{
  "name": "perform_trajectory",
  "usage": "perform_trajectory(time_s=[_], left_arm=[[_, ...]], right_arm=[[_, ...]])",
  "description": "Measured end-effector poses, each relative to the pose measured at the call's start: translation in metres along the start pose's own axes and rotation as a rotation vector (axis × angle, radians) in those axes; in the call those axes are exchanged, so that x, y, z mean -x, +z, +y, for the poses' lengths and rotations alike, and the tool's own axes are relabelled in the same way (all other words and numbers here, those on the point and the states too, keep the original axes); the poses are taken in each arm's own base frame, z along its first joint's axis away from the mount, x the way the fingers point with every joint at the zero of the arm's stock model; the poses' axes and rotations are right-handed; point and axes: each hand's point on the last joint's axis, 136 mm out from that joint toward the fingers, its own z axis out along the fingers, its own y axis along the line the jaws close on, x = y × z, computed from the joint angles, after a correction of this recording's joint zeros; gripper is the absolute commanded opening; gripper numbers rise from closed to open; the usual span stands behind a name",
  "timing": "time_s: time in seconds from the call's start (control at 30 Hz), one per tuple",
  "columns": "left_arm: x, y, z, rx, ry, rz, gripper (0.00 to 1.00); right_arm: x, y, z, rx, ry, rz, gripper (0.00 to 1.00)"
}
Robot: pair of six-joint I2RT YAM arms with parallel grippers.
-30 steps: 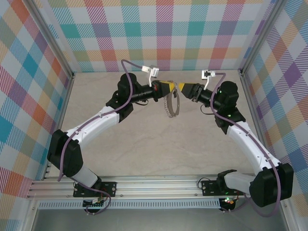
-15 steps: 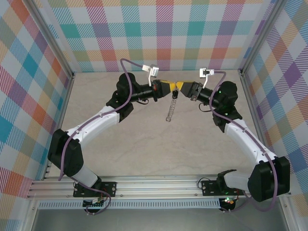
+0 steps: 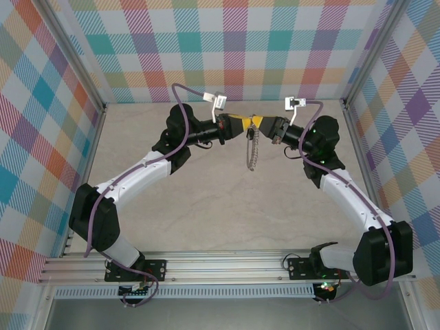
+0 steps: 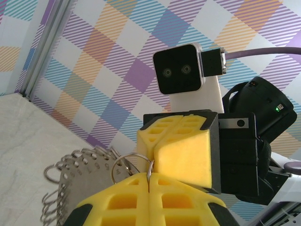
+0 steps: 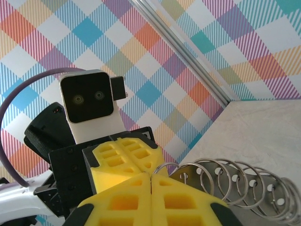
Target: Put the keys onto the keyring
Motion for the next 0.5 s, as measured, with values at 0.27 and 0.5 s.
perform_trajectory(time_s=[0.27, 0.5], left_arm=[[0.000, 0.000, 0.000, 0.000, -0.006, 0.000, 0.00], [0.000, 0.000, 0.000, 0.000, -0.007, 0.000, 0.00]], right_arm=[[-0.006, -0.002, -0.009, -0.035, 0.013, 0.007, 0.38], [-0.006, -0.010, -0.012, -0.070, 0.013, -0.011, 0.35]])
